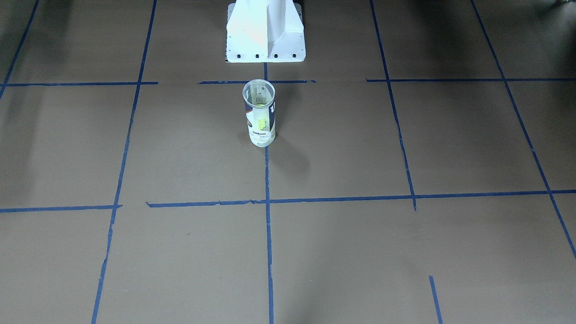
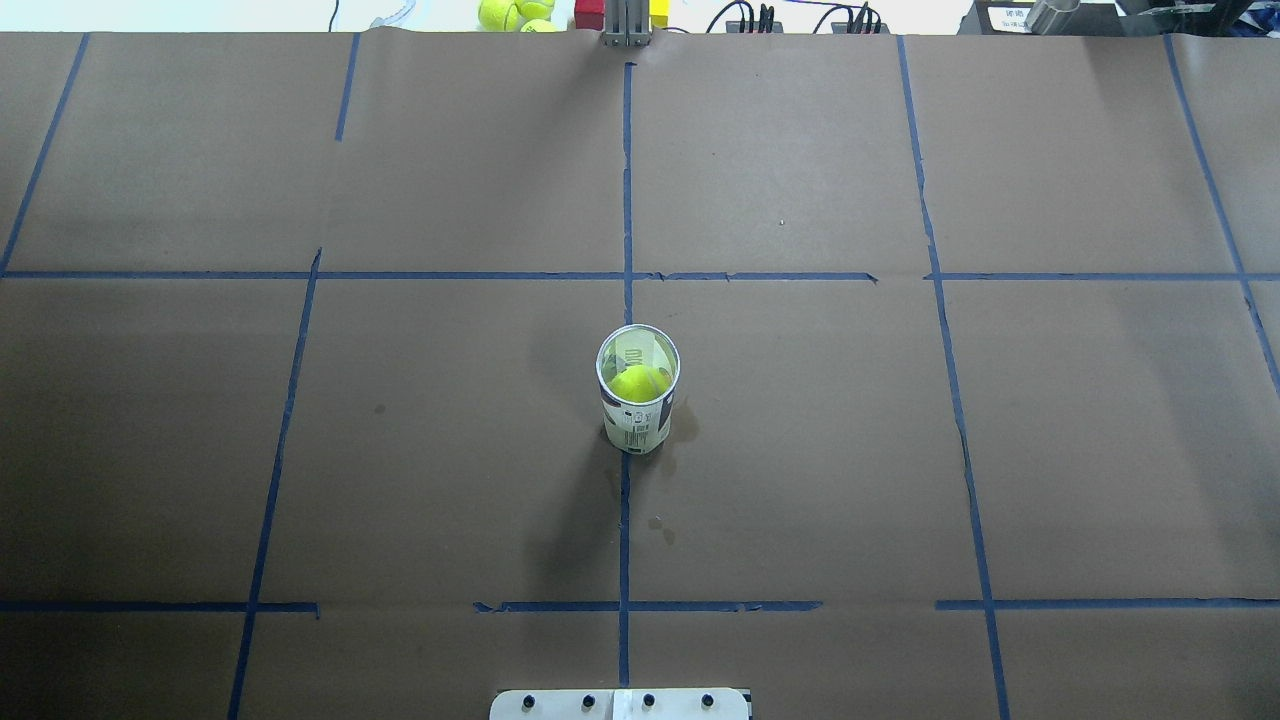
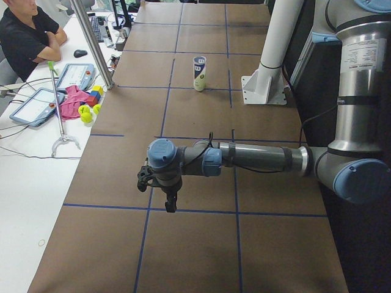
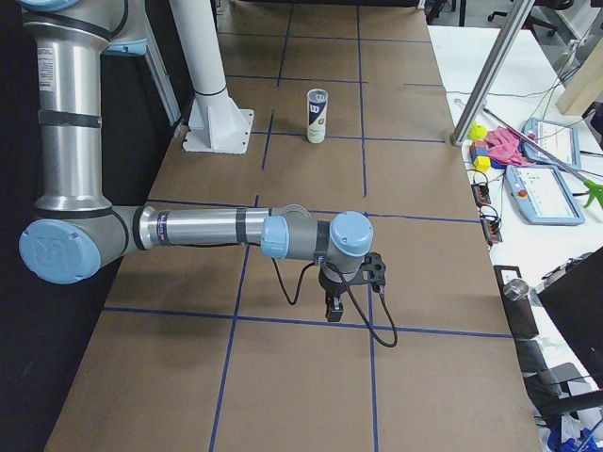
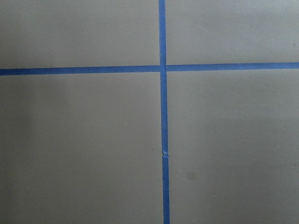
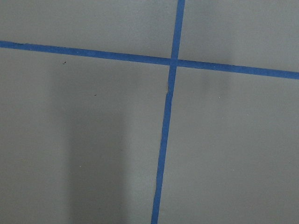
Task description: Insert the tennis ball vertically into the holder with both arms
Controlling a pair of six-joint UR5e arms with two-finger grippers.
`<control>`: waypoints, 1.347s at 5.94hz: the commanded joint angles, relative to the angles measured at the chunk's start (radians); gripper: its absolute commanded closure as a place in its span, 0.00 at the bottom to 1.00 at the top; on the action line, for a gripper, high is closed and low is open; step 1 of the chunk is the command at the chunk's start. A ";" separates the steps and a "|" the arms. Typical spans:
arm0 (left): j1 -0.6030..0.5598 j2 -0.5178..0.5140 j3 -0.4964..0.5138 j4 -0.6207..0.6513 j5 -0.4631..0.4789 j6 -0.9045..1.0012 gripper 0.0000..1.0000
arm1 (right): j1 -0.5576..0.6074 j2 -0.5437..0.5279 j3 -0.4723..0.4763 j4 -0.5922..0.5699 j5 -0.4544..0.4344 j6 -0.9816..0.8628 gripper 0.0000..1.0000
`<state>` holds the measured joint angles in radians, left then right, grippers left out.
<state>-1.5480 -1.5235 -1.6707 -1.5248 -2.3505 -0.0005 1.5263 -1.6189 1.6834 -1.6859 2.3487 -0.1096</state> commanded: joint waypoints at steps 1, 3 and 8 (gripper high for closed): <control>-0.027 0.011 0.003 0.002 0.040 0.087 0.00 | 0.000 -0.001 -0.005 -0.002 0.001 -0.001 0.00; -0.026 0.020 0.008 -0.002 0.036 0.085 0.00 | -0.002 -0.001 -0.005 -0.002 0.004 0.004 0.00; -0.021 0.019 0.003 -0.011 0.034 0.088 0.00 | 0.012 0.013 0.068 -0.011 -0.009 -0.010 0.00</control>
<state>-1.5707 -1.5059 -1.6693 -1.5368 -2.3138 0.0898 1.5375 -1.6073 1.7446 -1.6942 2.3693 -0.1170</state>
